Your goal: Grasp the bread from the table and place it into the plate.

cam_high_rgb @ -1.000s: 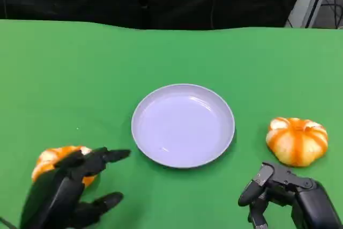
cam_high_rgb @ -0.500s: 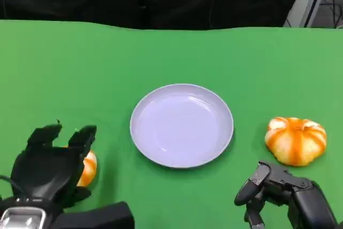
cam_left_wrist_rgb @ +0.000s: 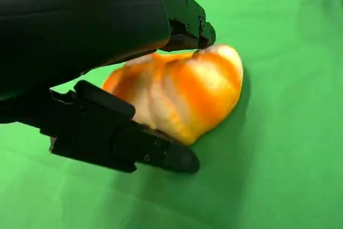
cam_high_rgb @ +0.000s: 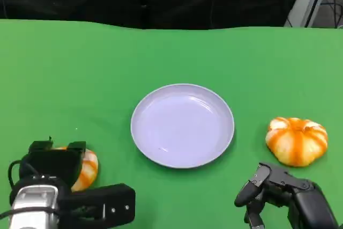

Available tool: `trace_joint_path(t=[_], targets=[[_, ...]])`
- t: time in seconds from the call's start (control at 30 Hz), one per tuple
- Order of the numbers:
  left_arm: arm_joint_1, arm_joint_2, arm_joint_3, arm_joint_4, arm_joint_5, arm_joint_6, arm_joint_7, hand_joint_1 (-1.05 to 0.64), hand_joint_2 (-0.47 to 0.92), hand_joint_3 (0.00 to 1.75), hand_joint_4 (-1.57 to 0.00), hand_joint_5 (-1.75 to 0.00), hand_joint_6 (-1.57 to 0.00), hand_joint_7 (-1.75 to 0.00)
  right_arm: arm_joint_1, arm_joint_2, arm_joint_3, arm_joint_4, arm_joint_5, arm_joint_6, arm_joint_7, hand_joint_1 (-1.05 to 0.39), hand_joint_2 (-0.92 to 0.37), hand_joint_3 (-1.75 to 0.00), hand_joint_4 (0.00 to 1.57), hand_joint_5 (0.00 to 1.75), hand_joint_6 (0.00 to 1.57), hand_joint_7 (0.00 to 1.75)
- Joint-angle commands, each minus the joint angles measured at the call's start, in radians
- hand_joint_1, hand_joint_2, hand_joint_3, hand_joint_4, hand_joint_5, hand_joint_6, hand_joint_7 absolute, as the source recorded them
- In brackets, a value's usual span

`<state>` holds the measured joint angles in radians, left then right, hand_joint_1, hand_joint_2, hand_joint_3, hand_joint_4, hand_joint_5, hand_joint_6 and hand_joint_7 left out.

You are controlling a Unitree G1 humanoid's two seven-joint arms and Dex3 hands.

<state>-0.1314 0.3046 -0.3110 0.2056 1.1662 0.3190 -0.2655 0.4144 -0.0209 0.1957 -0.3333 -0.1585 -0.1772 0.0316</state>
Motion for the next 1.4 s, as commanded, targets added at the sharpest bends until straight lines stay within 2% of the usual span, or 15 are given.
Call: trace_joint_path(t=[0.03,0.07,0.1,0.13,0.17,0.2,0.27,0.43,0.5,0.53,0.6,0.83,1.03,1.17,1.4], targets=[[-0.012,0.051,-0.014,0.037,-0.058,0.014,-0.050,-0.50,0.92,0.17,-0.42,-0.41,-0.40,-0.10,0.015,-0.009,-0.005,-0.015,0.010,0.006,0.001,0.03,-0.31,-1.43,0.75,1.61,0.78,1.36],[-0.007,0.052,-0.009,0.031,-0.080,-0.003,-0.018,-0.48,0.92,0.18,-0.51,-0.63,-0.50,-0.15,0.016,-0.008,-0.004,-0.019,0.010,0.011,0.002,0.03,-0.32,-1.43,0.75,1.61,0.78,1.36],[0.002,0.055,0.000,0.026,-0.110,-0.037,0.036,-0.45,0.92,0.19,-0.61,-1.17,-0.70,-0.27,0.018,-0.008,-0.003,-0.019,0.010,0.012,0.002,0.03,-0.32,-1.43,0.75,1.61,0.78,1.36],[0.009,0.058,0.005,0.022,-0.134,-0.061,0.077,-0.42,0.92,0.14,-0.70,-1.45,-0.76,-0.59,0.020,-0.007,-0.003,-0.020,0.010,0.012,0.002,0.03,-0.32,-1.43,0.75,1.61,0.78,1.37],[0.021,0.061,0.014,0.021,-0.166,-0.104,0.142,-0.39,0.92,0.14,-0.75,-1.63,-0.71,-1.02,0.021,-0.007,-0.002,-0.019,0.011,0.009,0.002,0.03,-0.32,-1.43,0.75,1.61,0.78,1.37],[0.028,0.065,0.018,0.023,-0.188,-0.132,0.184,-0.36,0.92,0.16,-0.78,-1.68,-0.65,-1.37,0.022,-0.006,-0.001,-0.017,0.011,0.007,0.003,0.02,-0.31,-1.44,0.74,1.62,0.78,1.37],[0.045,0.068,0.033,0.036,-0.242,-0.215,0.306,-0.32,0.92,0.20,-0.80,-1.73,-0.60,-1.67,0.024,-0.004,0.001,-0.014,0.016,0.003,0.004,0.03,-0.31,-1.44,0.74,1.62,0.77,1.38],[0.063,0.079,0.047,0.087,-0.313,-0.401,0.570,-0.26,0.92,0.27,-0.81,-1.75,-0.61,-1.74,0.025,-0.008,0.004,-0.011,0.003,-0.001,-0.003,0.03,-0.30,-1.46,0.73,1.63,0.78,1.38],[0.069,0.081,0.047,0.095,-0.323,-0.475,0.679,-0.23,0.71,0.78,-0.79,-1.75,-0.61,-1.75,0.023,-0.011,0.003,-0.006,-0.004,-0.009,-0.005,0.01,-0.29,-1.46,0.73,1.62,0.78,1.38],[0.069,0.081,0.045,0.101,-0.320,-0.504,0.731,-0.22,0.66,0.90,-0.79,-1.75,-0.61,-1.75,0.023,-0.011,0.002,-0.006,-0.003,-0.007,-0.005,0.01,-0.29,-1.46,0.74,1.61,0.79,1.38],[0.066,0.083,0.042,0.111,-0.313,-0.543,0.800,-0.20,0.58,1.03,-0.78,-1.75,-0.62,-1.75,0.022,-0.010,0.002,-0.003,-0.002,-0.006,-0.004,0.01,-0.29,-1.45,0.74,1.60,0.79,1.37],[0.047,0.096,0.027,0.110,-0.278,-0.580,0.903,-0.20,0.58,1.11,-0.80,-1.75,-0.62,-1.75,0.007,-0.006,0.004,0.017,-0.005,-0.019,-0.009,0.03,-0.29,-1.45,0.76,1.60,0.80,1.36],[0.005,0.100,0.007,0.093,-0.238,-0.631,0.980,-0.18,0.50,1.17,-0.85,-1.75,-0.64,-1.75,-0.013,-0.002,0.007,0.037,-0.011,-0.015,-0.014,0.05,-0.27,-1.46,0.78,1.59,0.81,1.35],[-0.062,0.075,-0.027,0.118,-0.220,-0.679,1.034,-0.19,0.47,1.26,-0.86,-1.75,-0.65,-1.75,-0.018,-0.001,0.006,0.047,-0.004,-0.021,-0.012,0.07,-0.27,-1.48,0.78,1.59,0.81,1.33],[-0.158,0.020,-0.069,0.175,-0.227,-0.709,1.053,-0.21,0.47,1.29,-0.86,-1.75,-0.67,-1.75,-0.024,-0.006,0.005,0.063,-0.010,-0.039,-0.011,0.06,-0.25,-1.49,0.79,1.58,0.82,1.32]])
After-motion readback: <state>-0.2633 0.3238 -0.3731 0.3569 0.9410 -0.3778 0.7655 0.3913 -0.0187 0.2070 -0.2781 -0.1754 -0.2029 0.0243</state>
